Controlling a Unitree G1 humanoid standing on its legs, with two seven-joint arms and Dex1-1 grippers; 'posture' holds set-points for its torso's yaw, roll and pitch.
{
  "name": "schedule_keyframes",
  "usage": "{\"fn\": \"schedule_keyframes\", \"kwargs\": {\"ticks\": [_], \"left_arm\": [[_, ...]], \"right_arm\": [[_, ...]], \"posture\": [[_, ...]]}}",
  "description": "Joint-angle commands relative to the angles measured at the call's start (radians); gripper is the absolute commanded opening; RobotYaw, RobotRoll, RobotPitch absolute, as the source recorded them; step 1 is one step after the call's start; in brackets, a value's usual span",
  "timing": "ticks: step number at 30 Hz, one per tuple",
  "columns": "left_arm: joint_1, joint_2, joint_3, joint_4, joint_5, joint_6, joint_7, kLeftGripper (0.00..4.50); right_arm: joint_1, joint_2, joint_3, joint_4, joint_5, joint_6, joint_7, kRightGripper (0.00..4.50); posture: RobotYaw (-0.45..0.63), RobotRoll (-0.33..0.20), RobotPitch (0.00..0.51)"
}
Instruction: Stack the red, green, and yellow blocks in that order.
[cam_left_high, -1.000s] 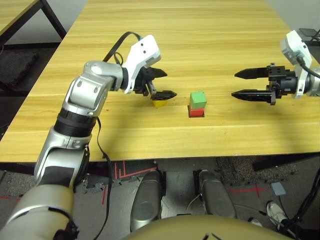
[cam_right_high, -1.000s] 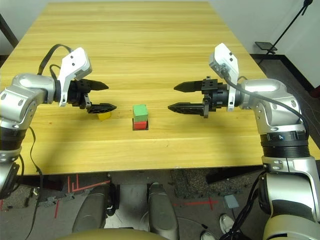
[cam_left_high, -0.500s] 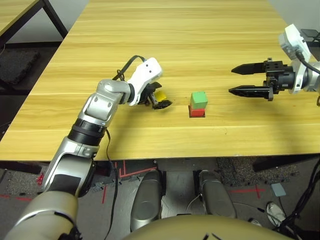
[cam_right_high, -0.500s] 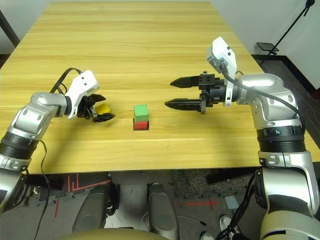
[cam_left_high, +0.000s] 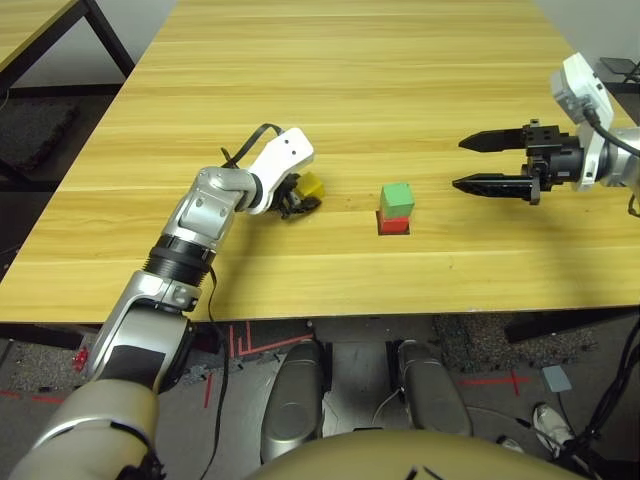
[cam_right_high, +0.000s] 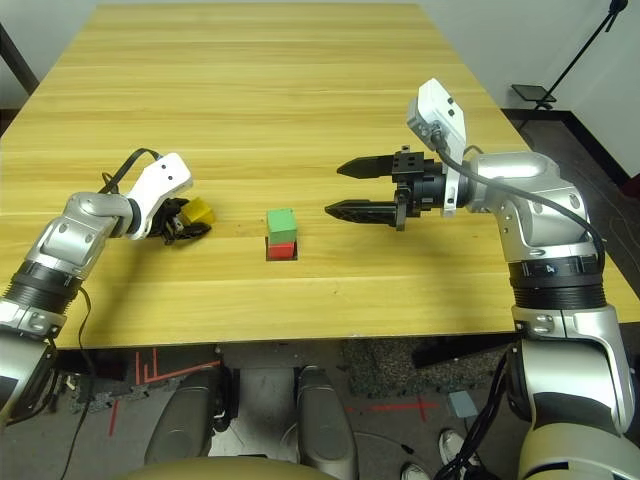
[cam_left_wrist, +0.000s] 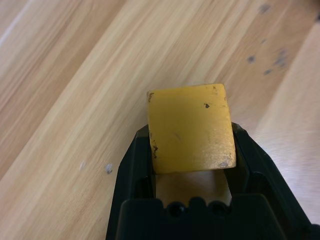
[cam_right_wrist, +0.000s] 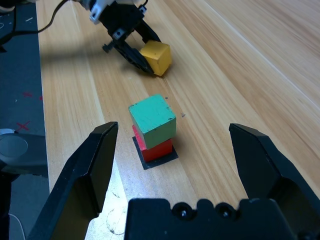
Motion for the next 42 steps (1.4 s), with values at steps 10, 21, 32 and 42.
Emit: {"fn": "schedule_keyframes", "kwargs": {"ticks": [10,21,32,42], "left_arm": [[-0.235,0.031,-0.036,-0.234,-0.153,0.261,-0.163,2.00],[-0.325,-0.078,-0.197,-0.112,-0.105,0.243,-0.188,2.00],[-0.345,-0.140,-0.242,-0.162,-0.113,0.319,-0.161,2.00],[-0.312,-0.161,-0.252,-0.173,-0.121,0.321,-0.138,2.00]], "right_arm": [[0.052,-0.021,0.000,-0.033,0.010,0.001,0.043,4.50],[0.107,-0.024,-0.022,-0.091,0.029,0.019,0.027,4.50],[0.144,-0.031,-0.042,-0.117,0.034,0.028,0.009,4.50],[0.149,-0.034,-0.052,-0.128,0.033,0.036,0.001,4.50]], "posture": [[0.23,-0.081,0.090],[0.19,-0.055,0.082],[0.18,-0.042,0.079],[0.16,-0.050,0.085]]}}
